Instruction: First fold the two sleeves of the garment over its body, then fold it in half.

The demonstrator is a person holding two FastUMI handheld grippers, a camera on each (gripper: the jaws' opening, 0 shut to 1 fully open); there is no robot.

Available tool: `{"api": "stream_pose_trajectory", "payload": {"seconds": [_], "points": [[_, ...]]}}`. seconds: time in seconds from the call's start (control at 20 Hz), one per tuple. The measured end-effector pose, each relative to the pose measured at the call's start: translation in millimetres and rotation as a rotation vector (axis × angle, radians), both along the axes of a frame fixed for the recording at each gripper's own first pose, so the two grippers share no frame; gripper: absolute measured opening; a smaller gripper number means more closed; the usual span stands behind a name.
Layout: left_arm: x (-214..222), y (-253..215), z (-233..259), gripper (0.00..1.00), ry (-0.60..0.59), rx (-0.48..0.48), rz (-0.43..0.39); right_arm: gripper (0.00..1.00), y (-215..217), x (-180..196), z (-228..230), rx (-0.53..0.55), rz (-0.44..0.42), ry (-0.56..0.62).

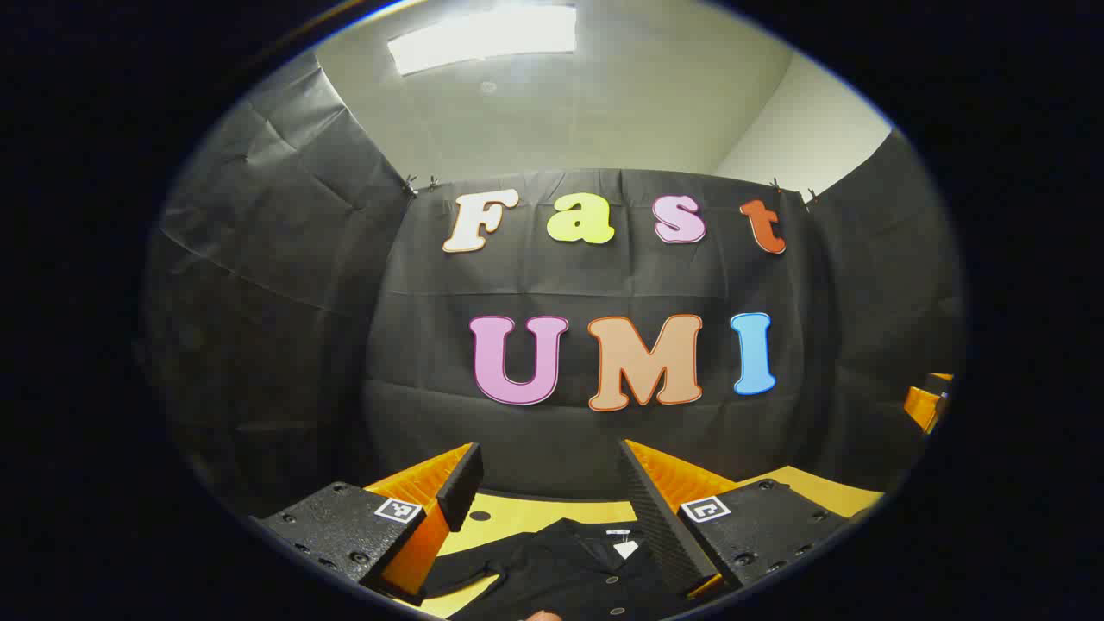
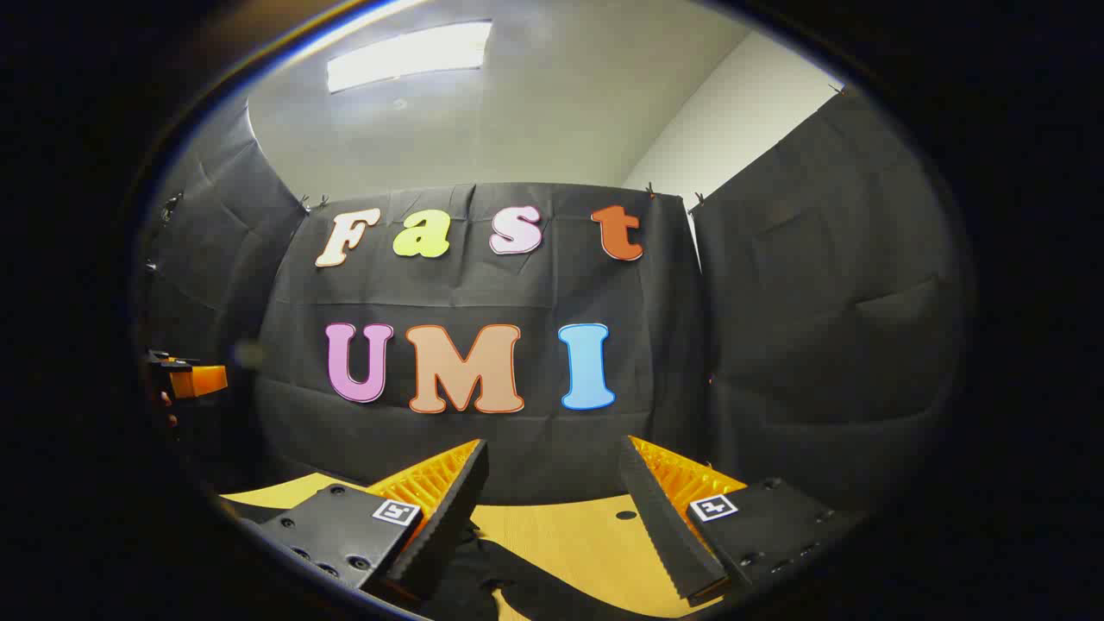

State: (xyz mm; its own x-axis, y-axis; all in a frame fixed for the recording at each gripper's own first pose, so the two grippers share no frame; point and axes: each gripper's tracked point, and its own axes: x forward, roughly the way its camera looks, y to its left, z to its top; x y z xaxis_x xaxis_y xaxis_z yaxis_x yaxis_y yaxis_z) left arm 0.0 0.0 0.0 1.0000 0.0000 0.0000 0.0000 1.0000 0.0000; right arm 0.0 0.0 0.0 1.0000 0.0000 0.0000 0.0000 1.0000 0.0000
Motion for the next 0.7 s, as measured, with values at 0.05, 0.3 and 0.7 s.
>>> {"api": "stream_pose_trajectory", "payload": {"seconds": [0.05,0.3,0.7], "points": [[-1,2,3,0.92,-0.012,0.004,0.007,0.97,1,0,1,-0.002,0.003,-0.002],[-8,13,-3,0.92,0.001,0.039,0.03,0.97,7,6,8,0.013,0.02,0.001],[-11,25,-5,0.92,0.018,0.074,0.034,0.97,6,18,9,0.009,0.026,0.013]]}}
